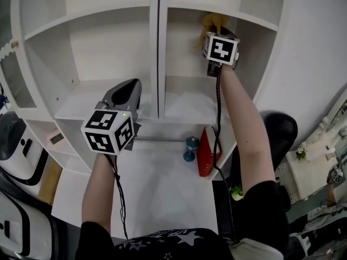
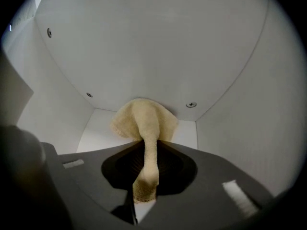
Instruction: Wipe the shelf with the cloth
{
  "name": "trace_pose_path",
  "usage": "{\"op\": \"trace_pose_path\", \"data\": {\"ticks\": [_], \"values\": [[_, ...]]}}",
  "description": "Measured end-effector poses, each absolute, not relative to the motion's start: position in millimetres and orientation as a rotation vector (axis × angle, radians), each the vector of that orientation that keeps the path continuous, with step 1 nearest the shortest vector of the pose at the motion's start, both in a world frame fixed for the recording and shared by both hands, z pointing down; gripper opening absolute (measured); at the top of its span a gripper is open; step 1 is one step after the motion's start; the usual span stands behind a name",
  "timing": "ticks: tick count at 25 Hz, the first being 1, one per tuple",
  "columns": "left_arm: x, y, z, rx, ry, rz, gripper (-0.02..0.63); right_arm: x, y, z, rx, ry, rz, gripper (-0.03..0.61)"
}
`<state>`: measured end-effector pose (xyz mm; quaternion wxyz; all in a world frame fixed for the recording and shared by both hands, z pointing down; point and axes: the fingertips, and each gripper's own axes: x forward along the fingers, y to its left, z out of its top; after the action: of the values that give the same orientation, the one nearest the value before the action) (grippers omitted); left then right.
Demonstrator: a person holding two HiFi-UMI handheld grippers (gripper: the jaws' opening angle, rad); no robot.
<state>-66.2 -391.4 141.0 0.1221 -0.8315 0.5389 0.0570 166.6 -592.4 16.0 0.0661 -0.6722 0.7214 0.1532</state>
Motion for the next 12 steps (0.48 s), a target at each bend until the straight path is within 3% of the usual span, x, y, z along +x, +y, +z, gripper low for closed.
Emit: {"op": "trace_pose_path", "data": {"ticks": [12], "values": [[-62, -392, 141, -2.466, 1.534, 0.204, 0.003, 210, -590, 16, -2.184, 1.994, 0.333, 0.08]]}}
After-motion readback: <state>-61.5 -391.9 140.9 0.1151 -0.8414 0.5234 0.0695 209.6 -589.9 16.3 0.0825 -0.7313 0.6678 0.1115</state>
